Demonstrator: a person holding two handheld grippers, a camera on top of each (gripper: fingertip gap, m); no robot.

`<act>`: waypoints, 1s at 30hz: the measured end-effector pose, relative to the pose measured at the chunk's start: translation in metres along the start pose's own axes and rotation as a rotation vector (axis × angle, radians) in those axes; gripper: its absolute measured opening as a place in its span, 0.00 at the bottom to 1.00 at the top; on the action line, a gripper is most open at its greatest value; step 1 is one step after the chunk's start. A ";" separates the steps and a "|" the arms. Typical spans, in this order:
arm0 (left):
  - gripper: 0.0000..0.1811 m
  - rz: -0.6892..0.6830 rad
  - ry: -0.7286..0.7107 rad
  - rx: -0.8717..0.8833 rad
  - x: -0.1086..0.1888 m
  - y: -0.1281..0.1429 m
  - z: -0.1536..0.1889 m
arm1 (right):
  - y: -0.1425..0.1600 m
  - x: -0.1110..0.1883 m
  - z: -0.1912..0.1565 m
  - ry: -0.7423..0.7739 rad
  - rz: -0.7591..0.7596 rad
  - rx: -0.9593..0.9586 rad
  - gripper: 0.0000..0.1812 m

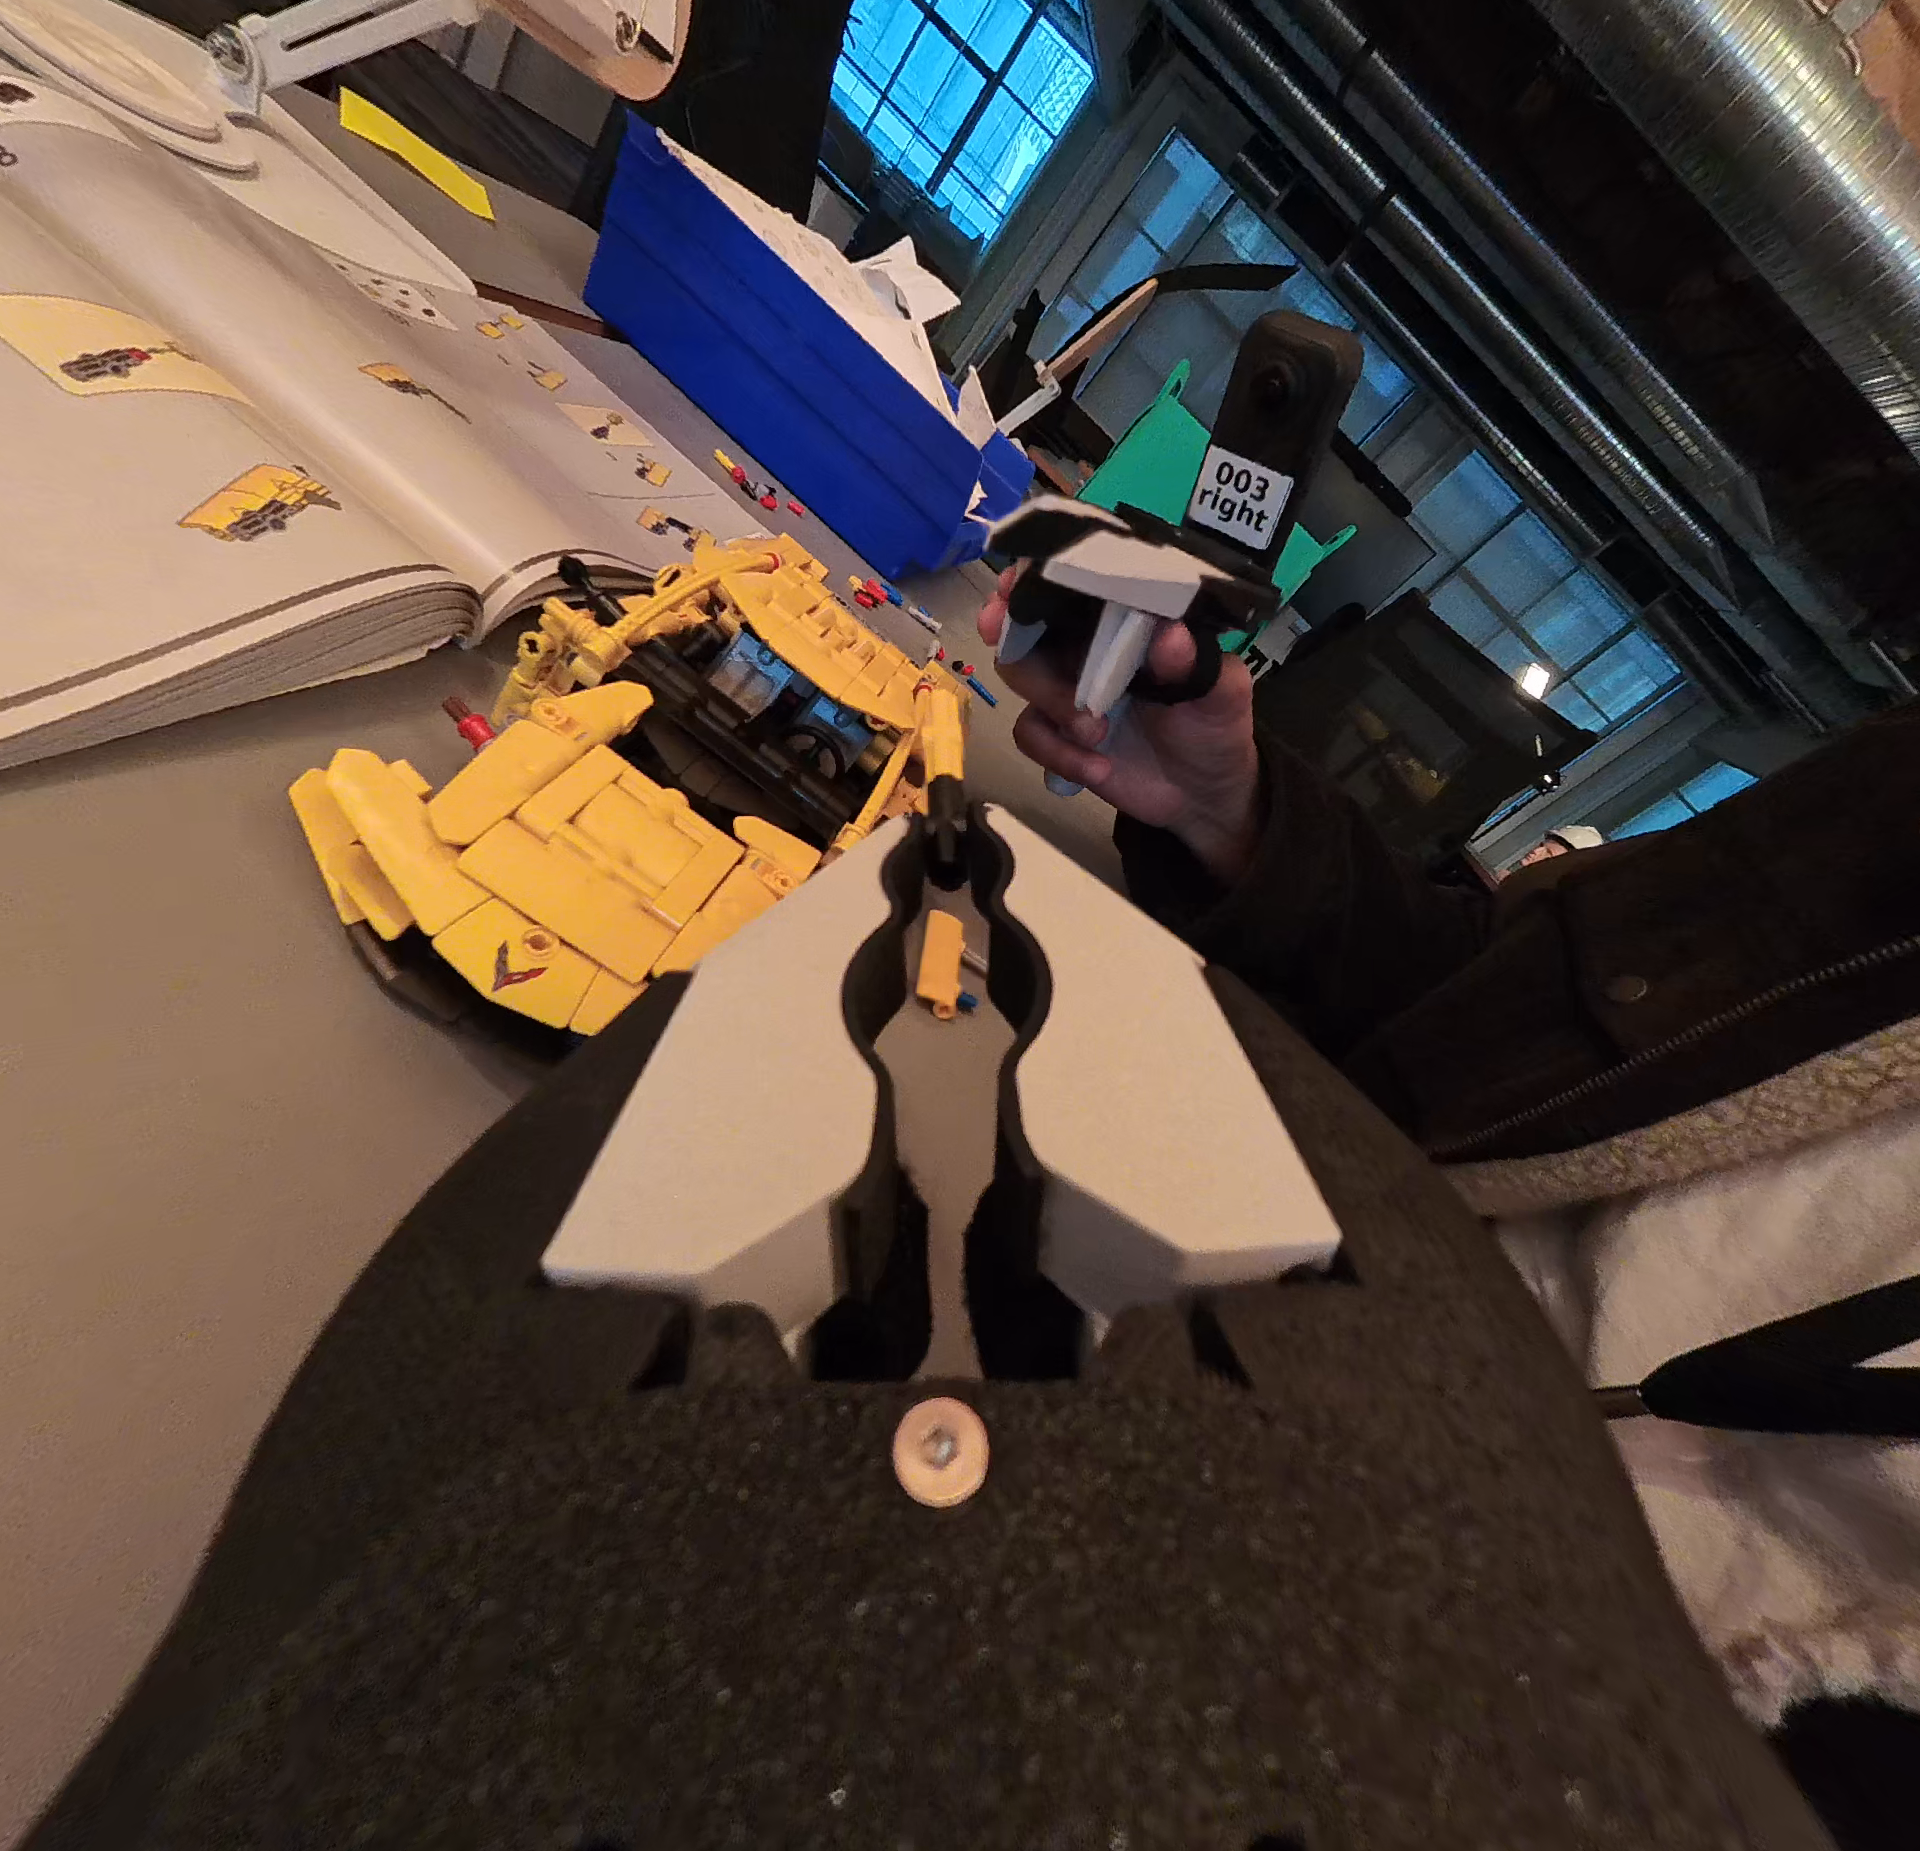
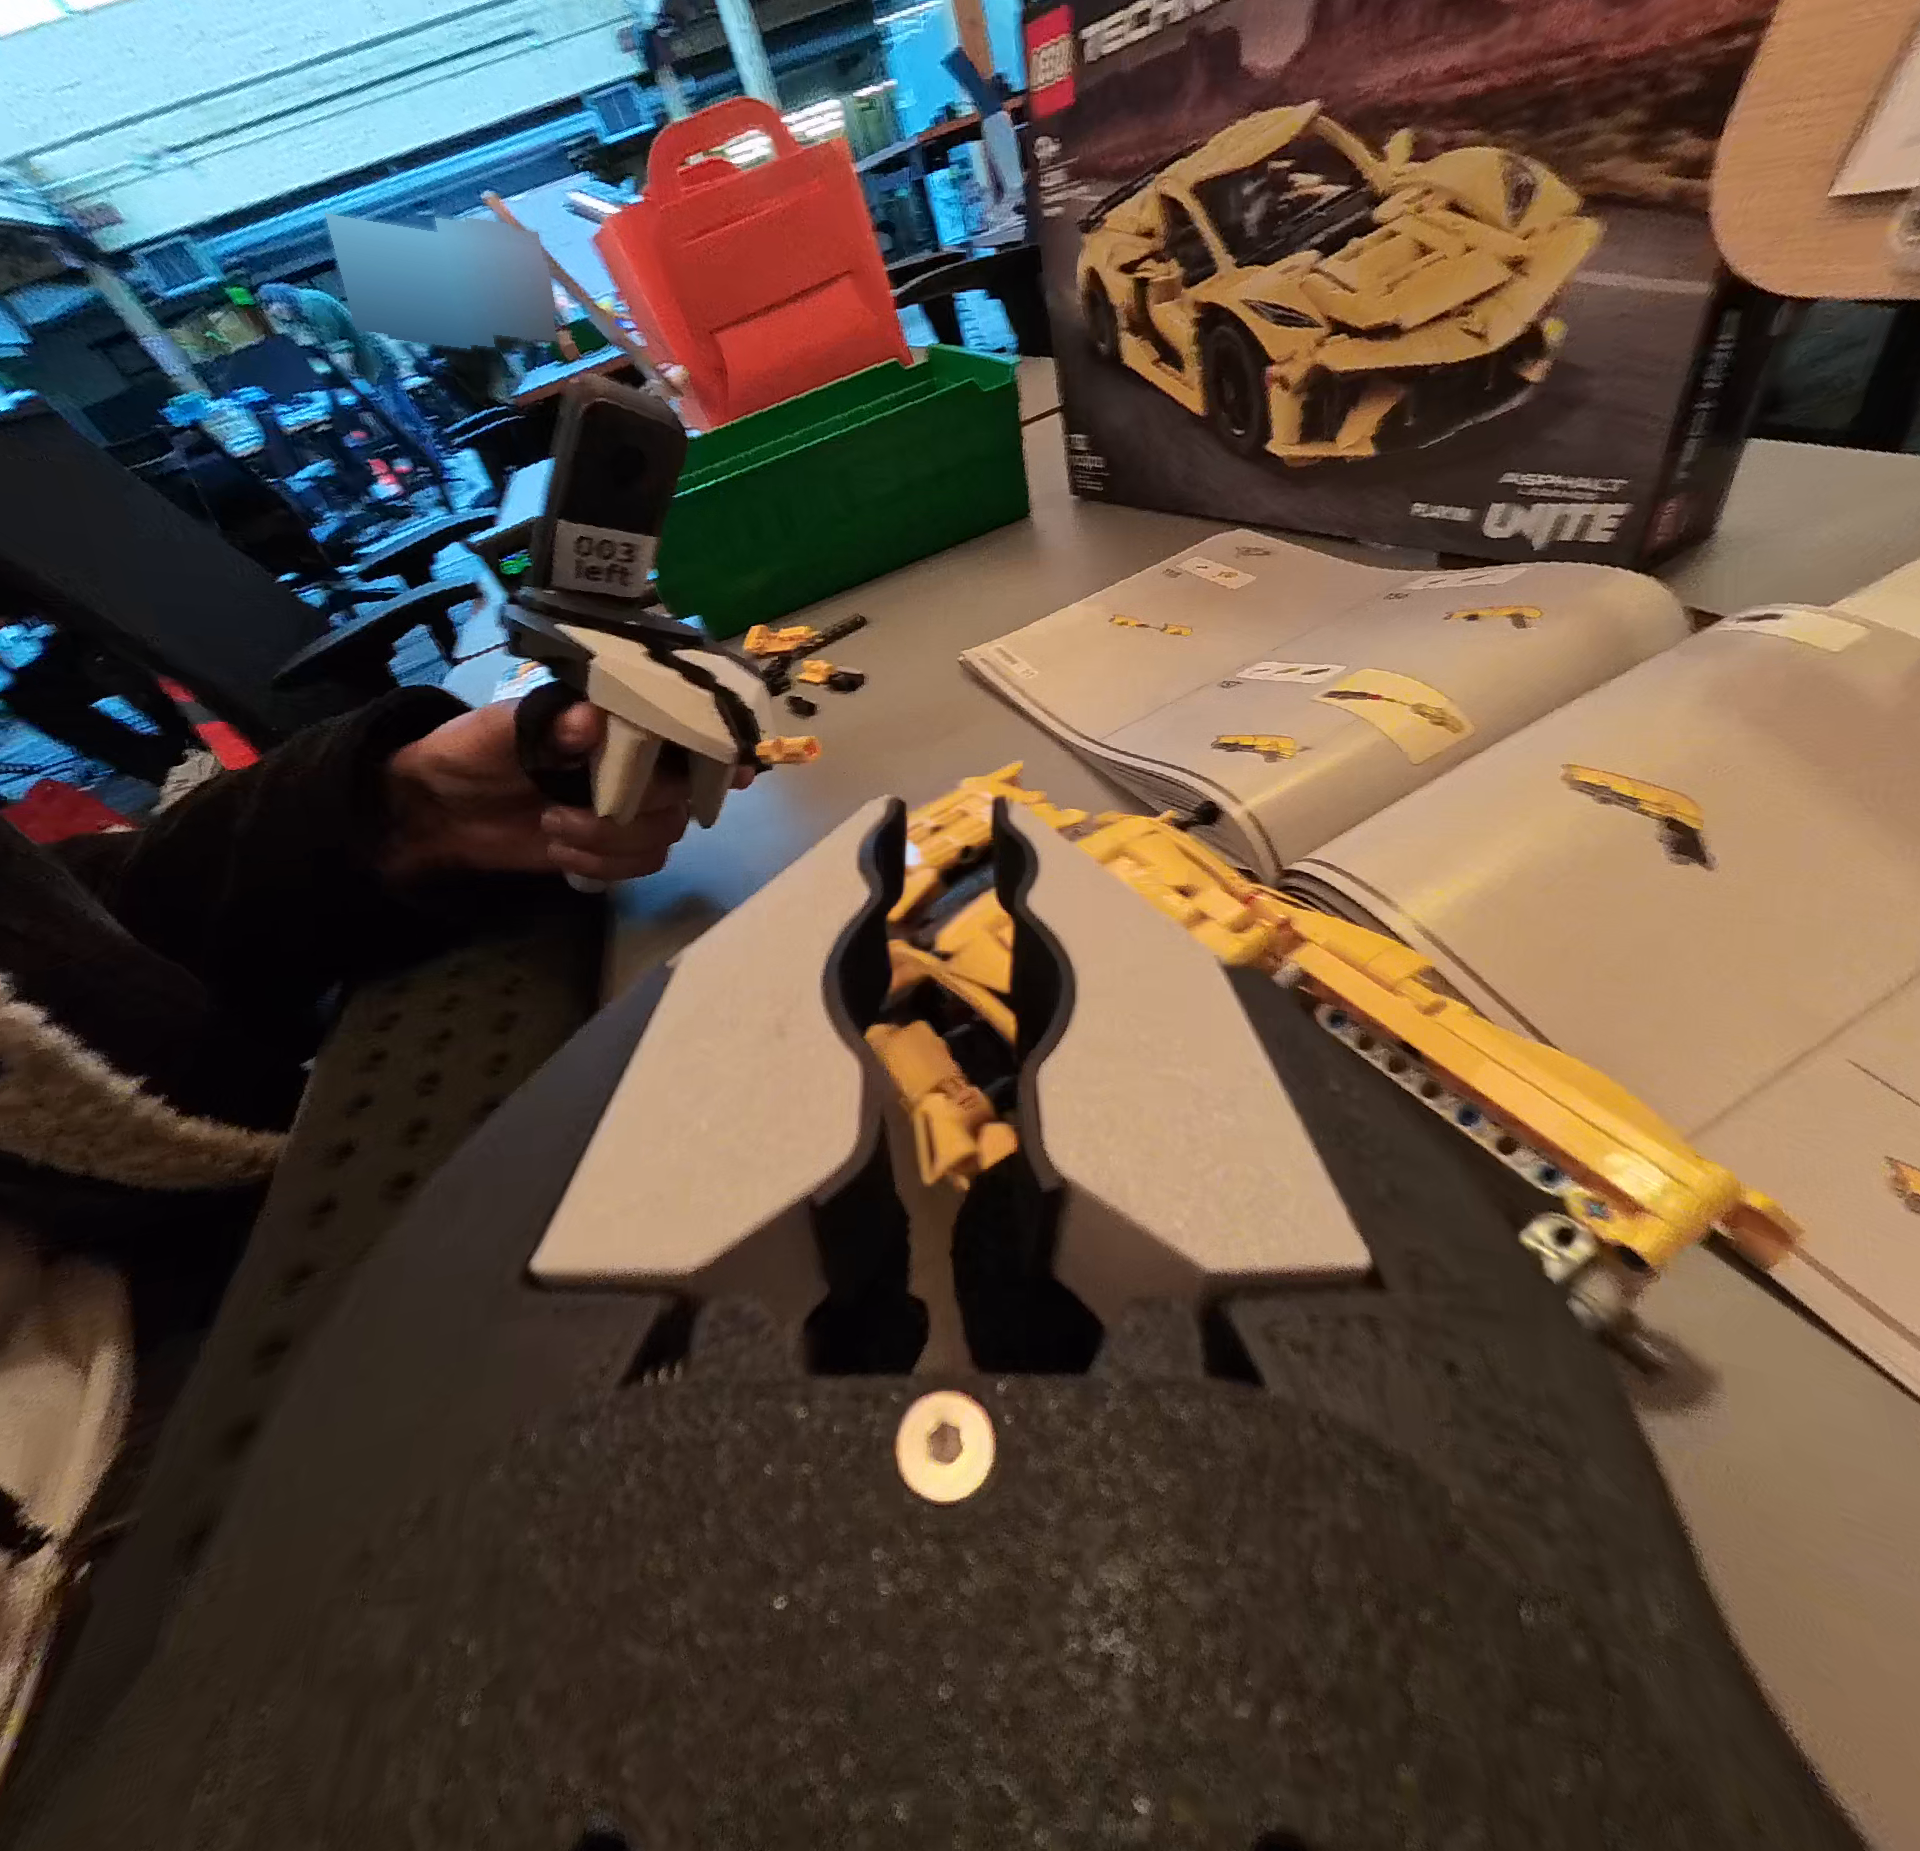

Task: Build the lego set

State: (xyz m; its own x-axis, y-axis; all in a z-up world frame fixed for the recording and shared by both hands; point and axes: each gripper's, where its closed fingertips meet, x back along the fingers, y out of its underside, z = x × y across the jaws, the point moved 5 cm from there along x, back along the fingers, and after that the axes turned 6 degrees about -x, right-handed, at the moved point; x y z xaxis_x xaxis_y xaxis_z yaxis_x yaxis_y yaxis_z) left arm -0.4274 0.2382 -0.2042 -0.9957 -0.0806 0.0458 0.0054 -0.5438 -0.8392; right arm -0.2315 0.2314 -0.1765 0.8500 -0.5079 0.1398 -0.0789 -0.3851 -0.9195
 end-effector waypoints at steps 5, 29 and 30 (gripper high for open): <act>0.04 -0.029 0.077 -0.054 -0.006 0.002 0.015 | 0.026 -0.021 -0.039 -0.279 -0.191 -0.028 0.15; 0.06 -0.206 0.190 -0.236 -0.027 0.026 0.045 | 0.041 -0.022 -0.058 -0.355 -0.273 0.107 0.04; 0.06 -0.206 0.194 -0.242 -0.027 0.026 0.046 | 0.039 -0.022 -0.057 -0.357 -0.268 0.086 0.04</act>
State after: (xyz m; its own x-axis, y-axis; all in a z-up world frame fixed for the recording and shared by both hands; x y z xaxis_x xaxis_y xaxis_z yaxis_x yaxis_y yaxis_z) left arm -0.3958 0.1881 -0.2024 -0.9728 0.1820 0.1430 -0.1957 -0.3168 -0.9281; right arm -0.2829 0.1832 -0.1946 0.9621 -0.0953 0.2556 0.1995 -0.3933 -0.8975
